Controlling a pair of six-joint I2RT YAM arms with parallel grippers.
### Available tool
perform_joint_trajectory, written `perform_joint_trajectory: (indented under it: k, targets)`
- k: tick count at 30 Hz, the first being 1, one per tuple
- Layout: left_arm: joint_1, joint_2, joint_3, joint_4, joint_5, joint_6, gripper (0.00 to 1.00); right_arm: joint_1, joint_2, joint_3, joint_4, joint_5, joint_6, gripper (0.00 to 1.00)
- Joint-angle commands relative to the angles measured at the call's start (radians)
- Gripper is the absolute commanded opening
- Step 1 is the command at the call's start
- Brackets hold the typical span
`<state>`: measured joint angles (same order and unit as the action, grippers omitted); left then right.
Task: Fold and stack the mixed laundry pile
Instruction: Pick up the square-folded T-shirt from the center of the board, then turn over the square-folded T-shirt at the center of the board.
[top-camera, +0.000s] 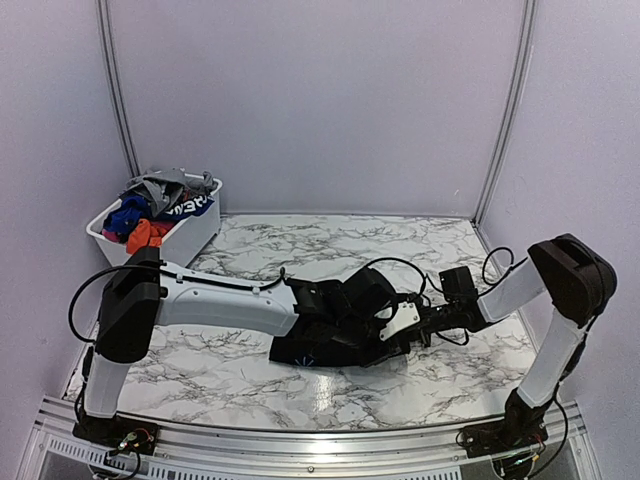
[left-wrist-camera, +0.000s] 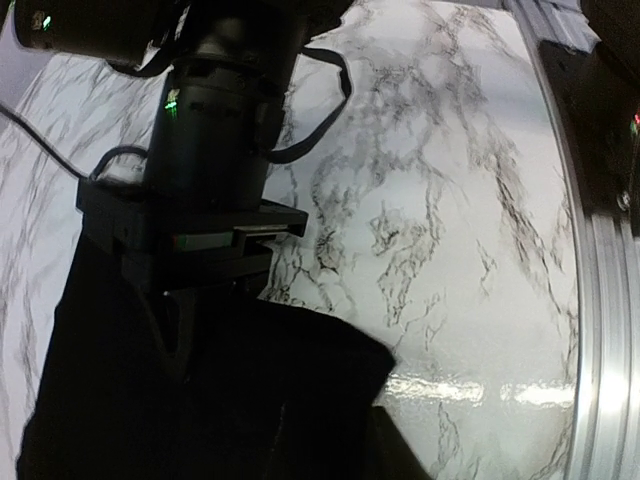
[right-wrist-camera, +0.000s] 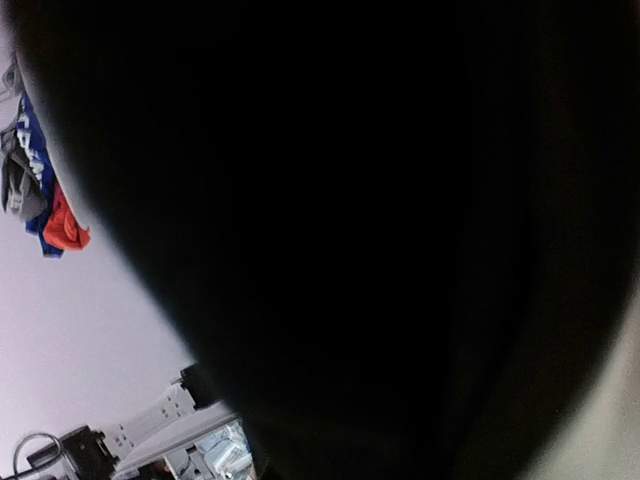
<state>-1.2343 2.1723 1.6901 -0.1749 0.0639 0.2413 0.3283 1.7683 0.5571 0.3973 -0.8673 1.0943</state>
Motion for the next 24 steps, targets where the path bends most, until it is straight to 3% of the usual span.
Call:
perform_joint_trajectory:
  k: [1,3,5,13,19,24]
  targets:
    - [0.015,-0.076,-0.026,0.033,-0.056,-0.077,0.37,0.002,-0.039,0.113,-0.244,0.059,-0.169,0.00]
    - [0.031,-0.106,-0.053,0.034,-0.059,-0.109,0.56,-0.007,-0.064,0.155,-0.370,0.081,-0.247,0.00]
    - [0.051,-0.140,-0.083,0.034,-0.059,-0.132,0.98,-0.024,-0.087,0.187,-0.505,0.106,-0.320,0.00]
    - [0.113,-0.262,-0.209,-0.010,-0.156,-0.224,0.99,-0.115,-0.120,0.429,-1.068,0.335,-0.729,0.00]
    - [0.148,-0.320,-0.287,-0.040,-0.161,-0.283,0.99,-0.192,-0.172,0.590,-1.261,0.527,-0.866,0.00]
    - [0.158,-0.369,-0.336,-0.063,-0.187,-0.298,0.99,-0.233,-0.183,0.705,-1.393,0.801,-0.924,0.00]
